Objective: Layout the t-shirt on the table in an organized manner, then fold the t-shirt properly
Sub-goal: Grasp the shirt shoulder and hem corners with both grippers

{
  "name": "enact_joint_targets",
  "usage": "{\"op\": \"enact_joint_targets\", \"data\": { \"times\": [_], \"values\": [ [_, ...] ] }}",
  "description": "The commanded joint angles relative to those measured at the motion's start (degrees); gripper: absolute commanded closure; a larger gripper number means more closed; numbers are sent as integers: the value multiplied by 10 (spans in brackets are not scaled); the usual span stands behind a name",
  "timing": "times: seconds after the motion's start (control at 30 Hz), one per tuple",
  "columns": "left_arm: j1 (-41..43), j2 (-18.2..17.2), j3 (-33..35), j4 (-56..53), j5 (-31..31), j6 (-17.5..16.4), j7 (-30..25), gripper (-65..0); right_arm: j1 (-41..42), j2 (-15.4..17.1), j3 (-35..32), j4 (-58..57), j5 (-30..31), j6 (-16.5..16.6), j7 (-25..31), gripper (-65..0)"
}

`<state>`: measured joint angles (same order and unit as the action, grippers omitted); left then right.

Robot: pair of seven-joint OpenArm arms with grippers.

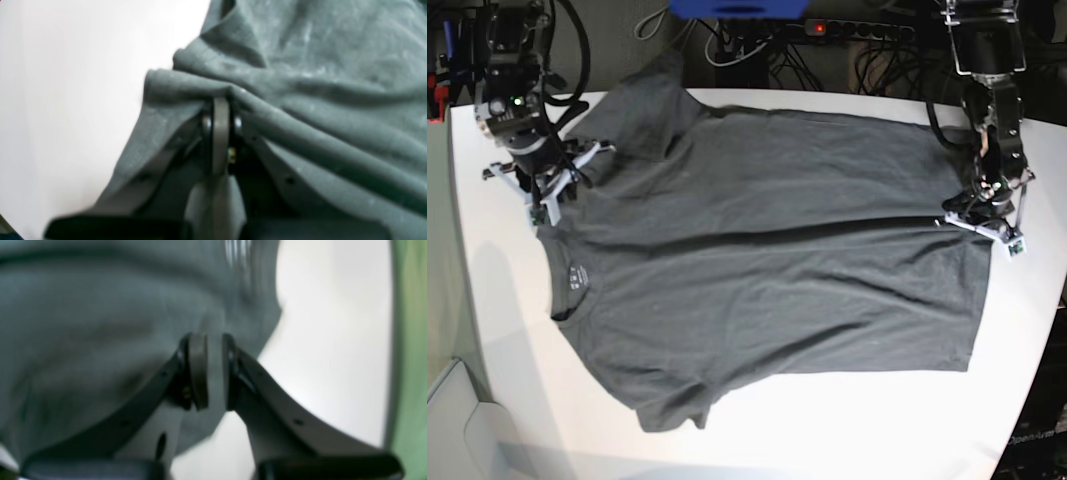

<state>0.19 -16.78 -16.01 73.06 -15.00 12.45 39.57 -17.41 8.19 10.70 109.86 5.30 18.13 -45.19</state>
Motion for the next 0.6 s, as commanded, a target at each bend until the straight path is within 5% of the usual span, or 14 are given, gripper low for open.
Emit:
{"op": "enact_joint_targets", "data": {
  "times": [0.0,0.2,0.33,0.43,0.57],
  "values": [
    [10,1,2,7,-10,-1,64,-1,-3,3,8,11,7,0,18,-69],
    [21,4,2,131,-10,-1,145,-5,-16,4,6,11,7,1,17,-85],
    [45,4,1,234,-10,-1,193,-40,-16,4,4,12,7,2,17,-192],
    [66,5,1,298,-10,-1,225,-175,-17,4,6,12,8,25,17,-276],
    [109,6,1,363,-9,3,246,-449,-28,4,9,13,7,90,17,-319]
  ]
}}
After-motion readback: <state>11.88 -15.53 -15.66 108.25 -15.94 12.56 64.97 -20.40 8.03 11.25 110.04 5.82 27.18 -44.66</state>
